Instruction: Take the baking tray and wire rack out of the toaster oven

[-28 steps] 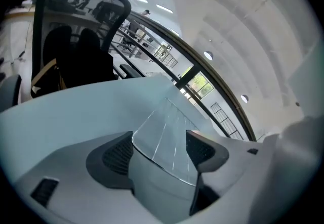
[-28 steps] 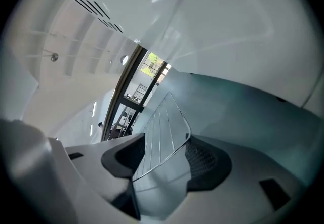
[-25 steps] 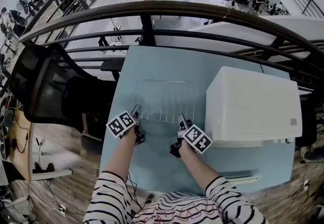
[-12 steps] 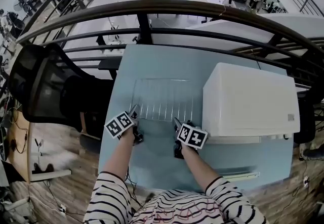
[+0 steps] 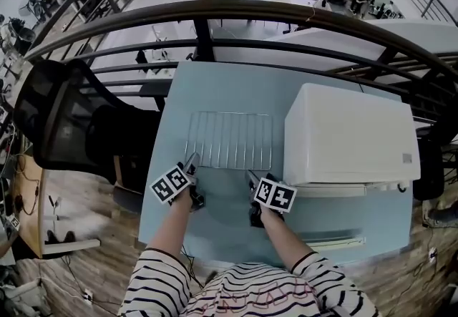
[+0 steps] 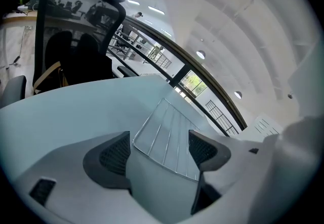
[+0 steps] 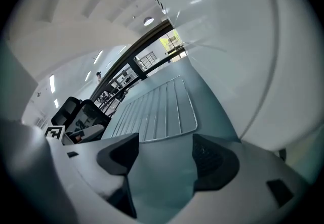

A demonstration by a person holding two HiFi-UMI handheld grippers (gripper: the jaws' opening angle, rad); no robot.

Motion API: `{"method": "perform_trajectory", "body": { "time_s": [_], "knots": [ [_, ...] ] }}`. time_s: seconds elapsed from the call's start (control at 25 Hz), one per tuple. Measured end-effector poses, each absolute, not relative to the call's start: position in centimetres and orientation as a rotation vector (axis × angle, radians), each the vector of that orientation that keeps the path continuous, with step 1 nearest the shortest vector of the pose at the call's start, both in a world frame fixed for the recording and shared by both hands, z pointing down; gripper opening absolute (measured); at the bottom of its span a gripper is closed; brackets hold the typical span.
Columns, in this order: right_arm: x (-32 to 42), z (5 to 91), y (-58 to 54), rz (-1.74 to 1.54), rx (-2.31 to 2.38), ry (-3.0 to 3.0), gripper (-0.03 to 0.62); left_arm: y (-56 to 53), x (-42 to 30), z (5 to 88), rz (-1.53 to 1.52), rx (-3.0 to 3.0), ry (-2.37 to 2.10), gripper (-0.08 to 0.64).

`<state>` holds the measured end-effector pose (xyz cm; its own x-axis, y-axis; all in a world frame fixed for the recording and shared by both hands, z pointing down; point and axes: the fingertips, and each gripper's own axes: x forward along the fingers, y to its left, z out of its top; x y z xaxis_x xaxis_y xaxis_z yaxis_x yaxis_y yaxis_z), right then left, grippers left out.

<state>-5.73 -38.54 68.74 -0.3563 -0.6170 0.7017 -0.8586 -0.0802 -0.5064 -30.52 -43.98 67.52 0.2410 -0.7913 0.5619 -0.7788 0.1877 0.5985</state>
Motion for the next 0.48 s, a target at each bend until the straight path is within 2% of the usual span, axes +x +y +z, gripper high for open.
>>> {"method": "perform_trajectory", "body": {
  "time_s": [0.48],
  "knots": [
    [-4.1, 64.7, -33.5, 1.444, 1.671, -2.077, 0.318, -38.8, -28.1, 63.0, -0.068, 1.704, -1.477, 0.339]
  ]
}}
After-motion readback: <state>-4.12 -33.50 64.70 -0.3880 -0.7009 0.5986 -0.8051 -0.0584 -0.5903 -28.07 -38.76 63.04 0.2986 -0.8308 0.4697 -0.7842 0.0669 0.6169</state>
